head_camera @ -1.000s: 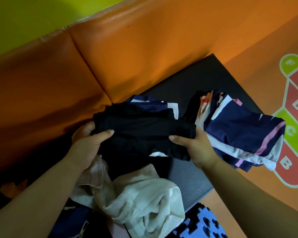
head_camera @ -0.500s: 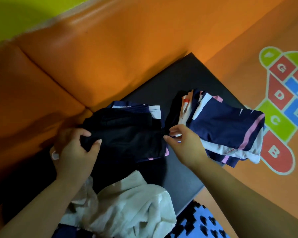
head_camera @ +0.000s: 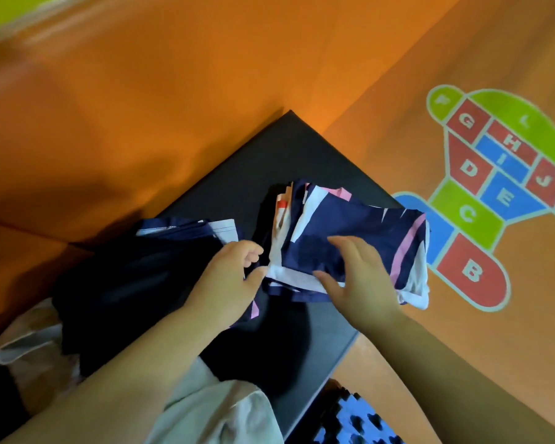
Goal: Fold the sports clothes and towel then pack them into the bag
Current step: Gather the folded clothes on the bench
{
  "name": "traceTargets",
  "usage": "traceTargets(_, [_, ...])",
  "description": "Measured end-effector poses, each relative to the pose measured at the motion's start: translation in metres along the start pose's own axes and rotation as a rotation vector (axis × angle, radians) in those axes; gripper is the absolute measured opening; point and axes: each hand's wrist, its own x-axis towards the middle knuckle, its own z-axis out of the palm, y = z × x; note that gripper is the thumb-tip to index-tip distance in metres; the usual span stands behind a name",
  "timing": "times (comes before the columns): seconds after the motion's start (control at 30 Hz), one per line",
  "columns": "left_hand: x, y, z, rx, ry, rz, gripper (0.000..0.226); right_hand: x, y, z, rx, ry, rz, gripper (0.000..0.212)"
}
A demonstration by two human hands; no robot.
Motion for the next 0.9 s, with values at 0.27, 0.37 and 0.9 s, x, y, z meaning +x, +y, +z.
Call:
traceTargets(0.27, [0.036, -0.004, 0.018, 0.066, -0.140, -0.143, 0.039, 0.035, -0.003, 0.033, -0.307, -0.251, 0.020, 0.060])
traceTargets(0.37, [0.039, -0.006, 0.020, 0.051, -0.169, -0.170, 0.044, 0.037, 0.012, 0.028, 0.093, -0.172, 0.174, 0.047])
traceTargets(0.9, [0.043, 0.009, 0.035, -0.059, -0.065, -0.254, 0.015, 0.023, 0.028, -0.012, 0.979, 0.228, 0.525, 0.019])
